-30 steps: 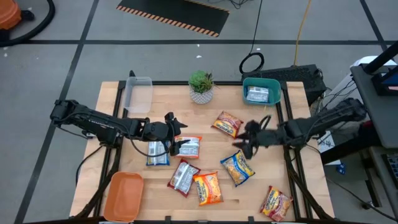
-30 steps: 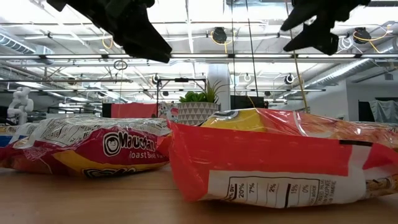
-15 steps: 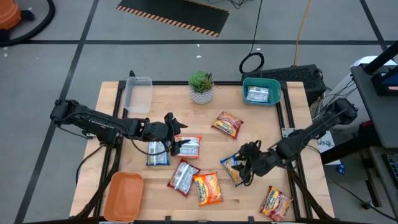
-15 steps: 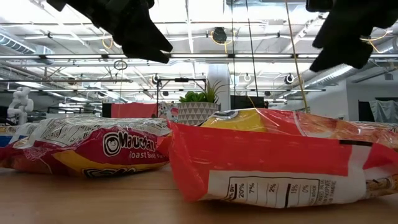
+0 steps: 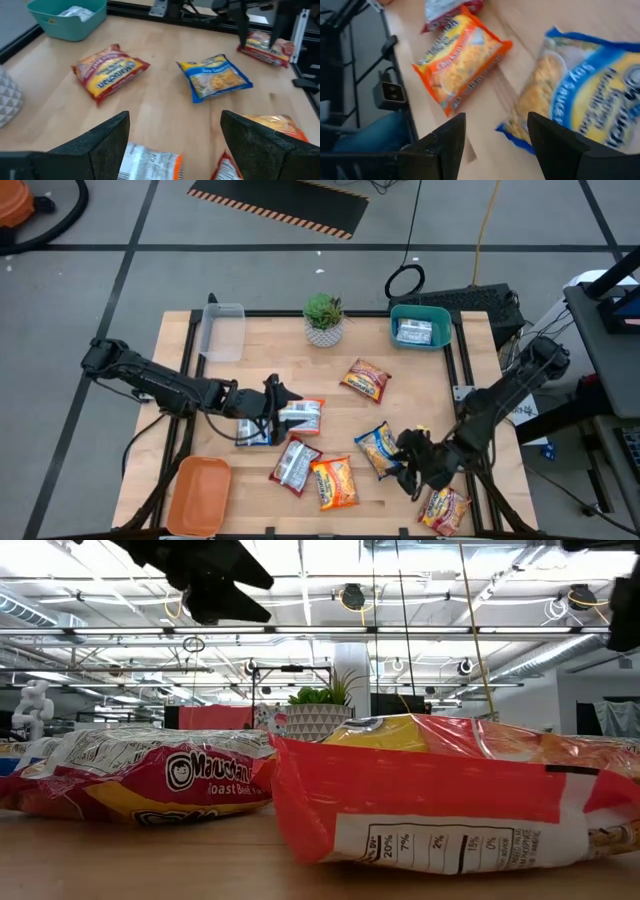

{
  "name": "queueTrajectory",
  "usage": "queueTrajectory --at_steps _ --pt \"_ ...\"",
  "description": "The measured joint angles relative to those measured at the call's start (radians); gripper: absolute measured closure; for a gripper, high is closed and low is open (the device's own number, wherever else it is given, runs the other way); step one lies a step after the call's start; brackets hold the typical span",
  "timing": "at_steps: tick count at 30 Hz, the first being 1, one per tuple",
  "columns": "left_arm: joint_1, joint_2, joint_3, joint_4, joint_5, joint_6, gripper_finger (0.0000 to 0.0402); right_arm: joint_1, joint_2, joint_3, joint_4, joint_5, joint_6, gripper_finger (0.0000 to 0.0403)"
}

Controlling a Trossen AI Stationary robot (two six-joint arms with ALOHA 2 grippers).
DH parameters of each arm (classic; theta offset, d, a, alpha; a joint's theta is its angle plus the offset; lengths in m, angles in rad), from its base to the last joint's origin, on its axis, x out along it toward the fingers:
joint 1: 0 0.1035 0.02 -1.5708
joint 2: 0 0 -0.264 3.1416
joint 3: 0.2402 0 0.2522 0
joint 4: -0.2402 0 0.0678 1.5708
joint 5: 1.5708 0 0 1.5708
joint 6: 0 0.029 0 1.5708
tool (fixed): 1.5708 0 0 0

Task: Sort Maruchan noodles
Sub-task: Put the right blue noodle pack into the green bin

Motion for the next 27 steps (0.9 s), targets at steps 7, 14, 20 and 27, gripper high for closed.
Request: queueTrajectory --at_steps 7,14,20,27 --pt "-0.055 0.002 0.0 -0.012 -0.003 -0.035 0.0085 0.065 0.0 0.0 -0.171 0.006 0.117 0.0198" --pt "-0.103 0.043 -0.001 -0.037 -0.005 -0.062 0.0085 0.096 0.032 0.0 -0.207 0.002 0.048 0.021" --pt "-0.127 0.084 -0.001 -0.037 -0.005 -0.07 0.0085 0.119 0.085 0.0 -0.221 0.0 -0.129 0.0213" --pt "-0.13 0.108 -0.001 -0.036 -0.008 -0.094 0.0085 0.123 0.112 0.0 -0.243 -0.002 -0.212 0.0213"
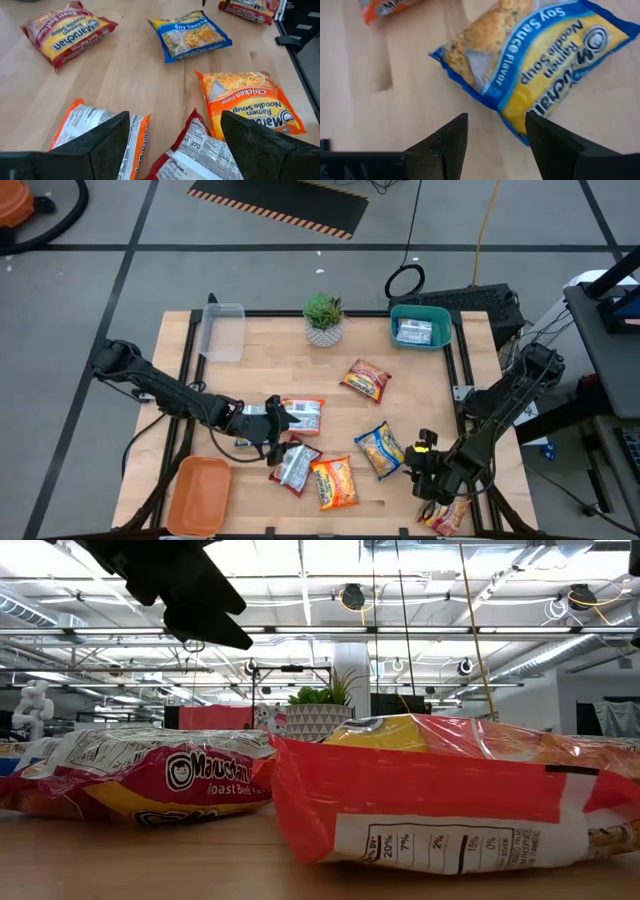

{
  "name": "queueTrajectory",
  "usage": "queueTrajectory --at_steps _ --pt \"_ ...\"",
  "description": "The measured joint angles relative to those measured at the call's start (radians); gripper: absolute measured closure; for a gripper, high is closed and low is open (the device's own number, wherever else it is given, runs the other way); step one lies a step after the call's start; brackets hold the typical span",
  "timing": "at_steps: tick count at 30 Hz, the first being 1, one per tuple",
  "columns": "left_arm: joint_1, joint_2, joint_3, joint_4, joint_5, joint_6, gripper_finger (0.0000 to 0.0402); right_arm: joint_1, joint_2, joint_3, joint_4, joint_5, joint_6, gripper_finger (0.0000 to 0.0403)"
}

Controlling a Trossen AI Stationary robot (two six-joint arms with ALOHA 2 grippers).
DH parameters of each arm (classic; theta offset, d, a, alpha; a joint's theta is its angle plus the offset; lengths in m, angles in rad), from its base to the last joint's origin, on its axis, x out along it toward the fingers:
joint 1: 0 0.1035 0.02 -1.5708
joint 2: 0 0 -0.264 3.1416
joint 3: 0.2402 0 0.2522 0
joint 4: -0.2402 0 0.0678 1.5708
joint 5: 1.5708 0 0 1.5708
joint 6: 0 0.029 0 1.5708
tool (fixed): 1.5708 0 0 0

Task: Sort Maruchan noodles
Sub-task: Put the right blue noodle pack into the green bin

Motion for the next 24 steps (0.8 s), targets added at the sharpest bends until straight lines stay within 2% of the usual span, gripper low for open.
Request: queueTrajectory --at_steps 4,9,16,24 --pt "0.0 0.0 0.0 0.005 -0.003 0.0 0.0085 0.0 0.0 0.0 -0.055 0.0 0.031 0.0213" --pt "0.0 0.0 0.0 0.011 -0.003 0.0 0.0085 0.0 0.0 -0.022 -0.089 0.0 0.143 0.021" --pt "0.0 0.0 0.0 0.012 -0.003 0.006 0.0085 0.0 0.0 -0.155 0.169 -0.059 0.173 0.0168" --pt "0.001 0.0 0.0 0.014 -0.003 0.014 0.0085 -0.001 -0.005 -0.261 0.291 -0.044 0.18 0.0138"
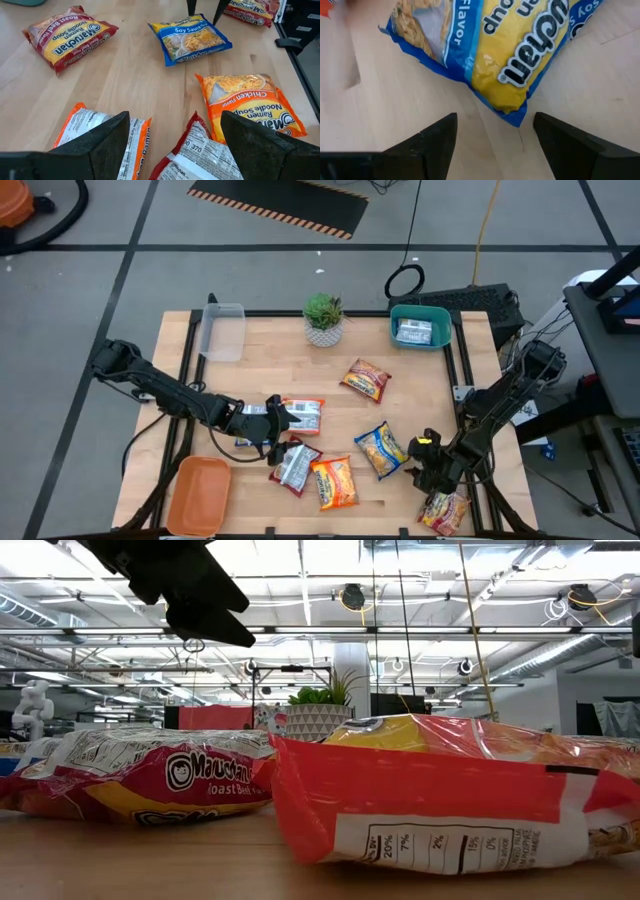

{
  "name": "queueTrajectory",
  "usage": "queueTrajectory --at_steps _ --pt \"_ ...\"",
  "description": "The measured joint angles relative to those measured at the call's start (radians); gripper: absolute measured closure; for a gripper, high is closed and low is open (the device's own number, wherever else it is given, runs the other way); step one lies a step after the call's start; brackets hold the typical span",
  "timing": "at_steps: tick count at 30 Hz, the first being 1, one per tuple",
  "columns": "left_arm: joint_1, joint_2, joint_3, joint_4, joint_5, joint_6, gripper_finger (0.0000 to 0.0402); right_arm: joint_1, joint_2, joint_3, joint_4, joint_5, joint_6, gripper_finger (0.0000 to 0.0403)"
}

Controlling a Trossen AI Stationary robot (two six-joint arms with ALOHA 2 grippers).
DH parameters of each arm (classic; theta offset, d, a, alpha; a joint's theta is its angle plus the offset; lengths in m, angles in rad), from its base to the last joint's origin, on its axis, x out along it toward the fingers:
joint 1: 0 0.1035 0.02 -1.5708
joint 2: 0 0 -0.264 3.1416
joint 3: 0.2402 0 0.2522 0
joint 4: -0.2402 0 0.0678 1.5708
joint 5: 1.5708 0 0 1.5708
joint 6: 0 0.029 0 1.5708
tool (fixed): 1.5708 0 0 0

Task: Sort Maruchan noodles
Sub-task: Put the right blue noodle pack into the green bin

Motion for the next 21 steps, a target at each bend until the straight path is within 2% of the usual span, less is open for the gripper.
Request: queueTrajectory --at_steps 6,15,21 --pt "0.0 0.0 0.0 0.007 0.0 -0.003 0.0085 -0.001 0.002 -0.039 0.123 0.062 -0.021 0.0147" --pt "0.0 0.0 0.0 0.028 0.0 -0.002 0.0085 -0.032 0.004 -0.04 0.127 0.082 -0.08 0.0152" --pt "0.0 0.0 0.0 0.028 0.0 -0.012 0.0085 -0.036 0.004 -0.04 0.123 0.079 -0.082 0.0197"
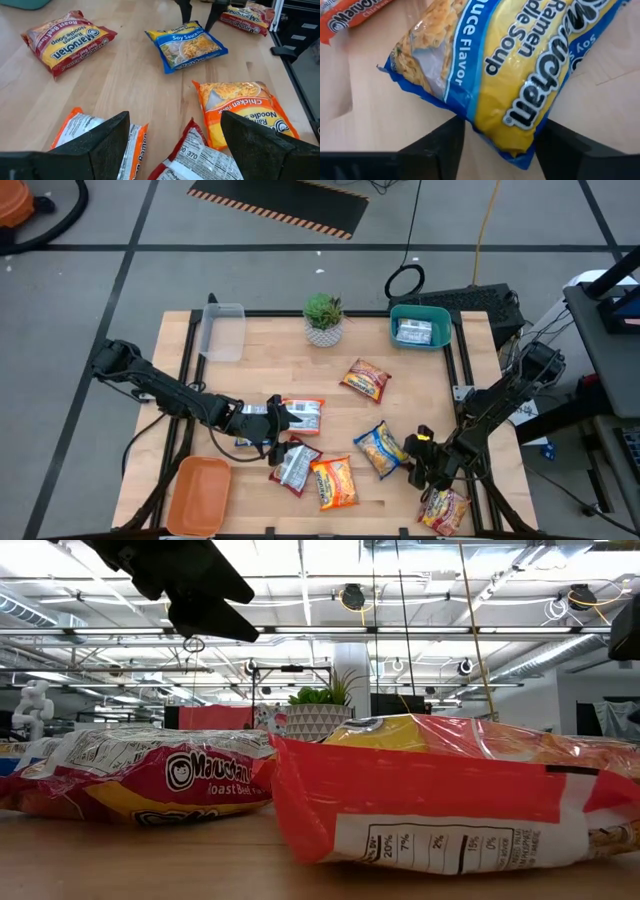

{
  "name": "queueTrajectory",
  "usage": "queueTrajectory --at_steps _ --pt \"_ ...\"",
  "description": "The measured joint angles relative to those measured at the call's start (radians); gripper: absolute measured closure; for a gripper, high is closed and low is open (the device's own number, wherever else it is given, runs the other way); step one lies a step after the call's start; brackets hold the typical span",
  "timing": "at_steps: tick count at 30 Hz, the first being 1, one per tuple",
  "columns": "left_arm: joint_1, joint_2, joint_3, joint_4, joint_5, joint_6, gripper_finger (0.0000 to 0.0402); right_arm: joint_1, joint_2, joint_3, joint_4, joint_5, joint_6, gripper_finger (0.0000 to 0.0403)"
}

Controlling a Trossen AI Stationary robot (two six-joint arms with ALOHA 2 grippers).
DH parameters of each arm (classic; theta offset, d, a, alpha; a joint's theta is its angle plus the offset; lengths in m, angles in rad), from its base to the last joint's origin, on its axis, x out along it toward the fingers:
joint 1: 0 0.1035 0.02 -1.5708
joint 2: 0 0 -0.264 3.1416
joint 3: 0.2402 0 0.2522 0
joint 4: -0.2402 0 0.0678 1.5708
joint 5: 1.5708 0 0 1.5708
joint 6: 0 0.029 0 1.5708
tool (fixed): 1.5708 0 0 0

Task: Sort Maruchan noodles
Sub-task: Put the right blue noodle pack into the green bin

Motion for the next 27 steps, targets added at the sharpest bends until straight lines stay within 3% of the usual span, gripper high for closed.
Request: queueTrajectory --at_steps 15,21,27 --pt "-0.048 0.0 0.0 0.003 -0.025 -0.059 0.0085 -0.001 0.002 -0.002 0.018 -0.001 0.014 0.0393" --pt "-0.061 0.0 0.0 0.009 -0.045 -0.063 0.0085 -0.019 0.002 0.006 0.026 -0.013 0.001 0.04" --pt "-0.048 0.0 0.001 0.049 -0.045 0.04 0.0085 -0.073 -0.027 0.061 -0.054 -0.022 -0.091 0.0402"
